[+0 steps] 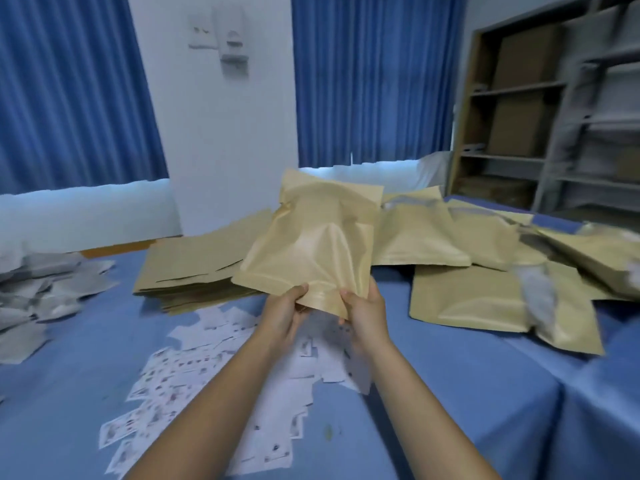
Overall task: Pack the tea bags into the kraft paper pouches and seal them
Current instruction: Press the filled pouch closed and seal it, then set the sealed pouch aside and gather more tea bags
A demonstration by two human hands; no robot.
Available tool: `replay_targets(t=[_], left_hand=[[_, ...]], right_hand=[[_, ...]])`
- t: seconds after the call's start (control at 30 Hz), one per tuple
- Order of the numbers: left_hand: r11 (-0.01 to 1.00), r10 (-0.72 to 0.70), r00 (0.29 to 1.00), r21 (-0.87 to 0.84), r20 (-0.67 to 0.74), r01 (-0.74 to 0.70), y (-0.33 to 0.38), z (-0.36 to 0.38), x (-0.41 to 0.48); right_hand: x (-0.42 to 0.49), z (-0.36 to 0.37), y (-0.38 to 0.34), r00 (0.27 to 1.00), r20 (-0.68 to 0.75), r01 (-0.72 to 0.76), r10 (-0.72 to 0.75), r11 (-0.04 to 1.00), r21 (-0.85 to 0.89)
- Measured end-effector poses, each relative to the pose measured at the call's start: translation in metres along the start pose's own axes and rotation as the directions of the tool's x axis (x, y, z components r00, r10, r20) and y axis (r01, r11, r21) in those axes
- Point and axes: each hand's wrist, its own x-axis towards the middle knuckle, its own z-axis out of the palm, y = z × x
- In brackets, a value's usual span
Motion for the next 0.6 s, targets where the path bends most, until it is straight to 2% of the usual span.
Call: replay_targets(t=[0.1, 0.17, 0.2, 0.27, 0.33, 0.37, 0.47, 0.6], left_hand=[[0.999, -0.021, 0.995, 0.033, 0.096, 0.018, -0.02, 0.049, 0.012], [0.999, 0.011, 0.981, 0.035, 0.191, -0.018, -0.029, 0.087, 0.02], [0.999, 0.026, 0.967, 0.018, 0.252, -0.031, -0.032, 0.106, 0.023], [1.0, 0.011, 0.927, 0.018, 0.376, -0.019, -0.04, 0.141, 0.026], [0.988, -0.077, 0.903, 0.153, 0.423, 0.012, -0.052, 0.167, 0.026], [0.967, -0.112, 0.912, 0.254, 0.394, 0.009, -0.061, 0.175, 0.027], [0.845, -0.078, 0.957, 0.528, 0.278, -0.084, -0.084, 0.177, 0.033], [0.804, -0.018, 0.967, 0.579, 0.254, -0.137, -0.09, 0.147, 0.038]], right_hand=[[0.013, -0.044, -0.014, 0.991, -0.127, 0.04, -0.03, 0.997, 0.071], [0.027, -0.067, -0.03, 0.966, -0.233, 0.14, -0.11, 0.984, 0.115], [0.035, -0.078, -0.04, 0.945, -0.29, 0.203, -0.149, 0.965, 0.166], [0.053, -0.096, -0.062, 0.921, -0.357, 0.294, -0.156, 0.879, 0.374], [0.068, -0.11, -0.074, 0.938, -0.344, 0.24, -0.046, 0.803, 0.546], [0.071, -0.113, -0.076, 0.948, -0.319, 0.166, 0.021, 0.819, 0.549], [0.07, -0.11, -0.061, 0.952, -0.266, -0.035, 0.15, 0.919, 0.392], [0.065, -0.086, -0.035, 0.932, -0.288, -0.112, 0.219, 0.932, 0.345]])
